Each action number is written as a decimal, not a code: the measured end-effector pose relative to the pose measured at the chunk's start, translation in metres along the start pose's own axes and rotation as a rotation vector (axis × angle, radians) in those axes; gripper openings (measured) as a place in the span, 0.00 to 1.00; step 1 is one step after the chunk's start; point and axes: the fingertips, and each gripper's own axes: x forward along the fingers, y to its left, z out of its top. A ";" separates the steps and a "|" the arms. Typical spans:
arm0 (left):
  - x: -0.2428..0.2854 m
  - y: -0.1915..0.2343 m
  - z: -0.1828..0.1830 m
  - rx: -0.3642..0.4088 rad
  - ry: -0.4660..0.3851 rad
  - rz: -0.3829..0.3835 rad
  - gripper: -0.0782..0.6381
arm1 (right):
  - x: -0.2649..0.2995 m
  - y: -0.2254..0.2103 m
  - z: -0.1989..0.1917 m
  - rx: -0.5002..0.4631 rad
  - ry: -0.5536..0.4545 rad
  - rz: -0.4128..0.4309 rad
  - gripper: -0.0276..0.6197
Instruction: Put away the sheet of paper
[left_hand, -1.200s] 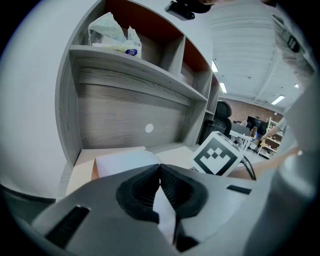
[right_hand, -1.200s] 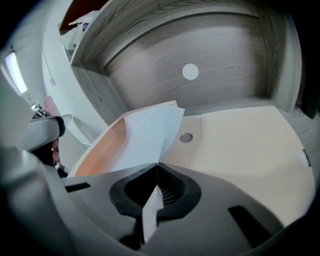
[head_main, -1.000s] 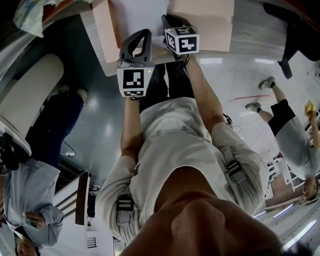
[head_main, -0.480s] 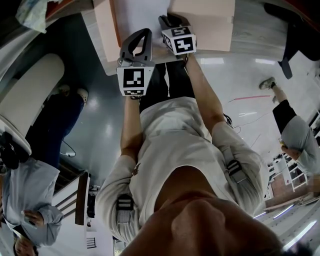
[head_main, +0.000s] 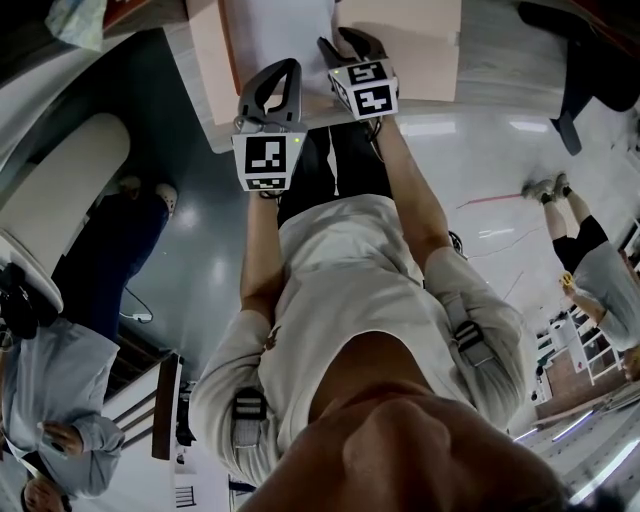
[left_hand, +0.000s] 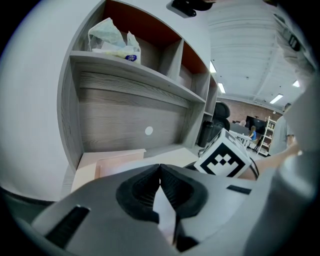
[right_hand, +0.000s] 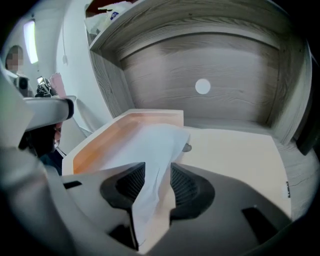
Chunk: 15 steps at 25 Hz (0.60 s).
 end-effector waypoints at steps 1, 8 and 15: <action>-0.001 -0.001 0.001 0.003 -0.003 0.000 0.14 | -0.005 0.000 0.003 -0.008 -0.012 -0.001 0.31; -0.011 -0.005 0.020 0.023 -0.033 -0.002 0.14 | -0.053 0.008 0.035 -0.068 -0.114 0.009 0.31; -0.026 -0.007 0.045 0.041 -0.072 0.002 0.14 | -0.111 0.026 0.074 -0.128 -0.248 0.038 0.22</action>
